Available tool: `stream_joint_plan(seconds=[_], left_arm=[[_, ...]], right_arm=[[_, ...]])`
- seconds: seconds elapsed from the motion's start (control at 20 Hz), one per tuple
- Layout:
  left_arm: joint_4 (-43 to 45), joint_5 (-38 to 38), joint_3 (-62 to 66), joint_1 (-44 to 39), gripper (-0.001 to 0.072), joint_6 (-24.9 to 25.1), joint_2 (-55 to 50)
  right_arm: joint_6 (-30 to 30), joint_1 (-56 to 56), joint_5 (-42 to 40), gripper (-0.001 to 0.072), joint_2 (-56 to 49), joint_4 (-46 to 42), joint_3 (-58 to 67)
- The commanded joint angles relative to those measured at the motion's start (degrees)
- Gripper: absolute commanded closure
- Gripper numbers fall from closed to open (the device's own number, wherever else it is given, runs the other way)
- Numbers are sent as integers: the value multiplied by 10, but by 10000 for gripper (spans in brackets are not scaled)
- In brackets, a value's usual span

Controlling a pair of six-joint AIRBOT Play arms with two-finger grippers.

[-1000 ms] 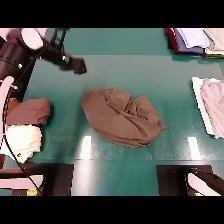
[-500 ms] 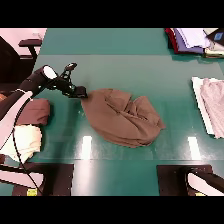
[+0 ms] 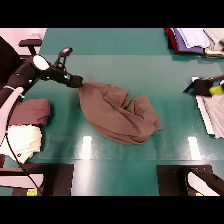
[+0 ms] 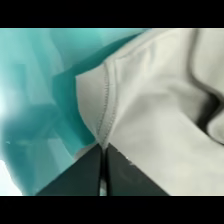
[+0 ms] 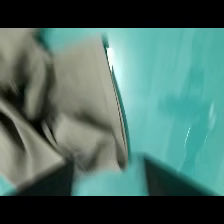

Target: Fold the shirts.

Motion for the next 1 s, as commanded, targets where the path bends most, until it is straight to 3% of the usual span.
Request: stream_joint_plan(seconds=[0.0, 0.2, 0.5, 0.6, 0.75, 0.95], left_arm=[[24, -4, 12, 0, 683, 0, 30], [24, -12, 12, 0, 683, 0, 30], [24, -23, 12, 0, 683, 0, 30], [24, -27, 12, 0, 683, 0, 30], [24, -27, 12, 0, 684, -4, 33], [44, 3, 22, 0, 684, -31, 104]], right_arm=[[-67, 17, 9, 191, 1, 49, -127], [-122, 106, -21, 197, -59, 81, -186], [-137, 209, -103, 214, -135, 78, -184], [-137, 215, -115, 332, -149, 76, -184], [-137, 207, -141, 694, -149, 75, -178], [-128, 166, -137, 696, -88, 75, -91]])
